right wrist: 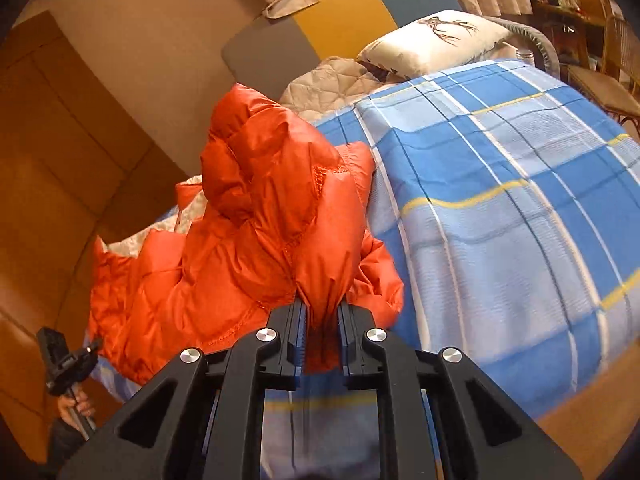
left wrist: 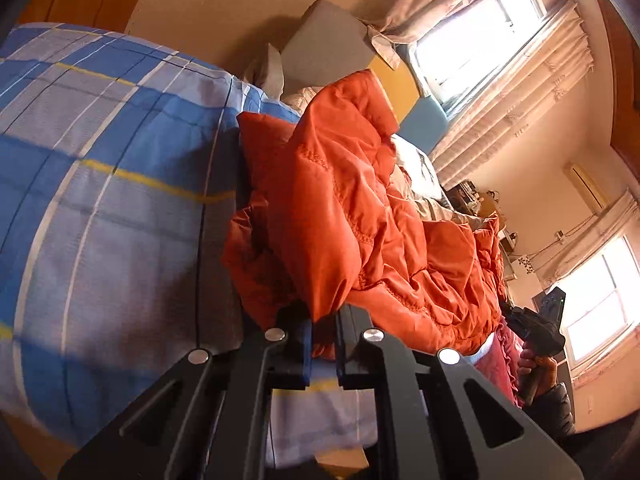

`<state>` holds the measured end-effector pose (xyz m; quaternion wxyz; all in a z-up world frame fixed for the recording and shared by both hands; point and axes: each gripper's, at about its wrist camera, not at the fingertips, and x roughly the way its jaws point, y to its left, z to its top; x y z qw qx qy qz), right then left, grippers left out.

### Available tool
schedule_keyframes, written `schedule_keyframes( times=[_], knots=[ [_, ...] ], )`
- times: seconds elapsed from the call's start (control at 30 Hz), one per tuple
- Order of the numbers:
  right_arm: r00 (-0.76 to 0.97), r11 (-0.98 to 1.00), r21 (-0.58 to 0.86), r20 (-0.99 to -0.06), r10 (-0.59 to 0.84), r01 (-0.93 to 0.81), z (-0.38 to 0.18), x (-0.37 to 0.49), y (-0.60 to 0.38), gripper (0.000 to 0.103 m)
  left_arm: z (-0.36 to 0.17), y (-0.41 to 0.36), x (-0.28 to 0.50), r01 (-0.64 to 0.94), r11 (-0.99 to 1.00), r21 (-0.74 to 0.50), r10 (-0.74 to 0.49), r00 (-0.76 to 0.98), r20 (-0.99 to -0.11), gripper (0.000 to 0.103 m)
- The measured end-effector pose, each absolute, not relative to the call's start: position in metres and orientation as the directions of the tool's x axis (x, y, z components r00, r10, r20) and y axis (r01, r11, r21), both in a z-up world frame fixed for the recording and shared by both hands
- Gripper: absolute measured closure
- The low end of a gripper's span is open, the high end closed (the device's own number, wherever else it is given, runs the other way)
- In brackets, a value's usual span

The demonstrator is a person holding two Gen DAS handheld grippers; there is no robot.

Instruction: Fold large clothes

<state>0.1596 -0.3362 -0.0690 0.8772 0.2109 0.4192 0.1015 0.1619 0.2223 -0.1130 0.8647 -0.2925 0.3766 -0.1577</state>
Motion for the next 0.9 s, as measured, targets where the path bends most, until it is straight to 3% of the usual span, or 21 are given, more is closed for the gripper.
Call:
schedule_keyframes(
  times=[0.2,0.23,0.3,0.33,0.37,0.43,0.47,0.73,0.8,0.83,0.87,0.9],
  knots=[
    [0.570,0.905,0.424,-0.742,0.354,-0.009,-0.077,0.099,-0.342,0.090,-0.116,0.217,0.101,0.034,0.791,-0.611,-0.488,0.639,-0.594,0.093],
    [0.564,0.912,0.411,-0.750,0.346,-0.012,-0.078,0.093,-0.342,0.090,-0.117,0.217,0.092,0.017,0.795,-0.606,-0.477,0.635,-0.608,0.086],
    [0.563,0.921,0.388,-0.756,0.333,-0.024,-0.076,0.089,-0.342,0.087,-0.115,0.223,0.084,-0.014,0.818,-0.574,-0.427,0.654,-0.625,0.062],
    [0.569,0.928,0.373,-0.758,0.320,-0.026,-0.074,0.090,-0.342,0.078,-0.110,0.227,0.081,-0.027,0.827,-0.562,-0.400,0.675,-0.620,0.040],
    [0.578,0.937,0.347,-0.759,0.300,-0.029,-0.069,0.093,-0.341,0.072,-0.105,0.232,0.079,-0.020,0.824,-0.566,-0.398,0.690,-0.604,0.037],
    [0.623,0.954,0.297,-0.740,0.252,-0.033,-0.056,0.103,-0.341,0.035,-0.096,0.236,0.083,-0.016,0.843,-0.538,-0.368,0.712,-0.598,0.034],
    [0.643,0.956,0.290,-0.723,0.255,-0.052,-0.048,0.113,-0.339,0.034,-0.090,0.237,0.088,-0.003,0.858,-0.513,-0.355,0.718,-0.598,0.033],
    [0.638,0.966,0.227,-0.728,0.253,-0.124,-0.049,0.196,-0.312,0.028,-0.084,0.223,0.156,0.075,0.899,-0.432,-0.358,0.693,-0.625,0.034],
    [0.620,0.970,0.202,-0.746,0.242,-0.136,-0.055,0.209,-0.303,0.034,-0.084,0.218,0.168,0.091,0.897,-0.432,-0.371,0.686,-0.626,0.047],
    [0.609,0.970,0.196,-0.755,0.245,-0.147,-0.057,0.211,-0.300,0.054,-0.085,0.215,0.177,0.090,0.904,-0.417,-0.363,0.675,-0.642,0.067],
    [0.602,0.970,0.186,-0.761,0.242,-0.155,-0.058,0.212,-0.297,0.061,-0.085,0.212,0.180,0.095,0.909,-0.405,-0.359,0.671,-0.649,0.080],
    [0.607,0.973,0.168,-0.761,0.231,-0.160,-0.057,0.210,-0.294,0.071,-0.084,0.209,0.182,0.103,0.917,-0.385,-0.350,0.674,-0.651,0.086]
  ],
)
